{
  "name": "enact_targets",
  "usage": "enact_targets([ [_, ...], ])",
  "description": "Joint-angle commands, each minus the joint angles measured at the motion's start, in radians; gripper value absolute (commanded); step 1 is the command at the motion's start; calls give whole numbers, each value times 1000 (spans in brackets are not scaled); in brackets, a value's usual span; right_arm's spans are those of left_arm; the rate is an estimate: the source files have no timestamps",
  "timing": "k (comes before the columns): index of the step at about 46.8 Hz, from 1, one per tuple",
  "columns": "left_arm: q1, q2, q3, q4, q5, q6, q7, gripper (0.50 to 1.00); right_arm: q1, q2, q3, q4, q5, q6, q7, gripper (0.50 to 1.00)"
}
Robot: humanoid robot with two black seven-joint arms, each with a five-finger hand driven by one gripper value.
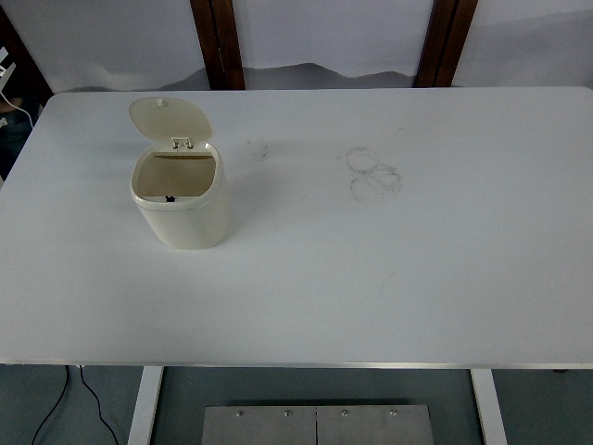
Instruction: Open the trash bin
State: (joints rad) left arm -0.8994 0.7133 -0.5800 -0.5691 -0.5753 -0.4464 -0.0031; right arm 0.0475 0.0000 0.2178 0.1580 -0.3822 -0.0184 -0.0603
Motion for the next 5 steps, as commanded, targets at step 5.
enact_targets([
  [5,0,0,0,0,0,0,0,1000,0,0,-2,0,-3,0,1,995],
])
